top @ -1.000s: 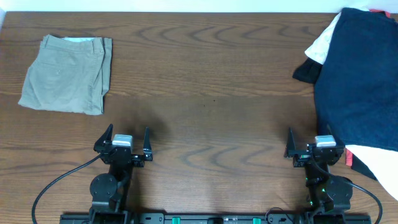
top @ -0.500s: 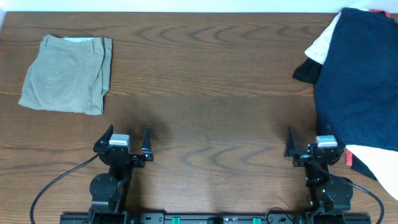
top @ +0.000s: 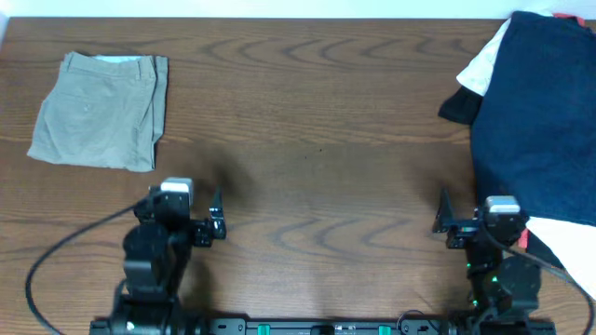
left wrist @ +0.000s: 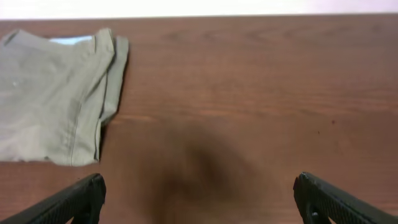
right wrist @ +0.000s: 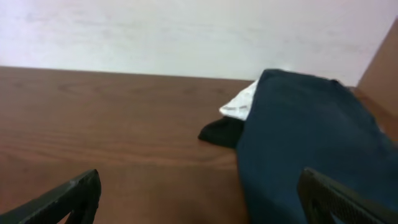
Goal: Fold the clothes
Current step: 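Move the right gripper over the clothes pile and descend onto the navy garment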
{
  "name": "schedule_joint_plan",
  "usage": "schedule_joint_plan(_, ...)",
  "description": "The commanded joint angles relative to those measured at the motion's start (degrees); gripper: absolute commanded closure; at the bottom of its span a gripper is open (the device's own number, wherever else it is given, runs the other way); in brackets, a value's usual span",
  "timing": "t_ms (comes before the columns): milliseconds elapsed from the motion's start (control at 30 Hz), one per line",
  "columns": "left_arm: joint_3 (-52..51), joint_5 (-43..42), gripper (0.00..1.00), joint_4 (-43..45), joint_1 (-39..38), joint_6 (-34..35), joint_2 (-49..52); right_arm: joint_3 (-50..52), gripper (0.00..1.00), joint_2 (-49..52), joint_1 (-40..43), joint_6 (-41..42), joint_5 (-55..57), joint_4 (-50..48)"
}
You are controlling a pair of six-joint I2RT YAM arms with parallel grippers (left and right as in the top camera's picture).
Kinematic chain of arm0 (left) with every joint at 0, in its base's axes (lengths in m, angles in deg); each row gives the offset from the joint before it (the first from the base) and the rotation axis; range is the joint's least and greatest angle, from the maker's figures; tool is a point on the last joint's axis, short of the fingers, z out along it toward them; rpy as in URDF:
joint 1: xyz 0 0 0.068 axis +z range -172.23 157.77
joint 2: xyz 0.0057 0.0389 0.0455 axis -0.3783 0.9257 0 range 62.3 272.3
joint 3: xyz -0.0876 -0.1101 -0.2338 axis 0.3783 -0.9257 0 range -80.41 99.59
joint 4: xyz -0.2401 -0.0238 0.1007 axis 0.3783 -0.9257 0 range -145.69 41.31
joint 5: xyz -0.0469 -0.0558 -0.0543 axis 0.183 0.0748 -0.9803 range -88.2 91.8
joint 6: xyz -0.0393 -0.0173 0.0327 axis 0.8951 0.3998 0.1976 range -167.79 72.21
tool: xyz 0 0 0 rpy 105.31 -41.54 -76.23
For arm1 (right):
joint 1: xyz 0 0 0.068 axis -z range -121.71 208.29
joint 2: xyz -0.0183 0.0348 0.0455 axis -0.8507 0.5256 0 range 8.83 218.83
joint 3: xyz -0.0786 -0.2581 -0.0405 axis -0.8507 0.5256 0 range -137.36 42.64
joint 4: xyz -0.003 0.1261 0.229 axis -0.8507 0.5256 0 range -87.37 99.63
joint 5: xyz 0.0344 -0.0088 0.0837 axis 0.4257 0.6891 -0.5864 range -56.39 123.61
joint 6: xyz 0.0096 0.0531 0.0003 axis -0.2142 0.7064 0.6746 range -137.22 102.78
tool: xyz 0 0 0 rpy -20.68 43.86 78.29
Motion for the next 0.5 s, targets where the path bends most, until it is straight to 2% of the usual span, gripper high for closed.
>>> schedule_joint_plan(0, 6.69, -0.37, 0.02, -3.17, 0.24, 0.5, 6.32, -6.21, 0.01, 6.21, -0.35, 0.79, 2.36, 1.95)
schedule_joint_plan(300, 21.51, -1.57, 0.02, -14.16, 0.24, 0.5, 17.59, -25.66, 0.01, 31.85, 1.79, 0.76, 2.54, 11.54)
schedule_joint_plan(467, 23.39, -2.84, 0.02, -16.65, 0.24, 0.5, 19.28, -38.56, 0.01, 48.28, 6.88, 0.76, 2.21, 21.44)
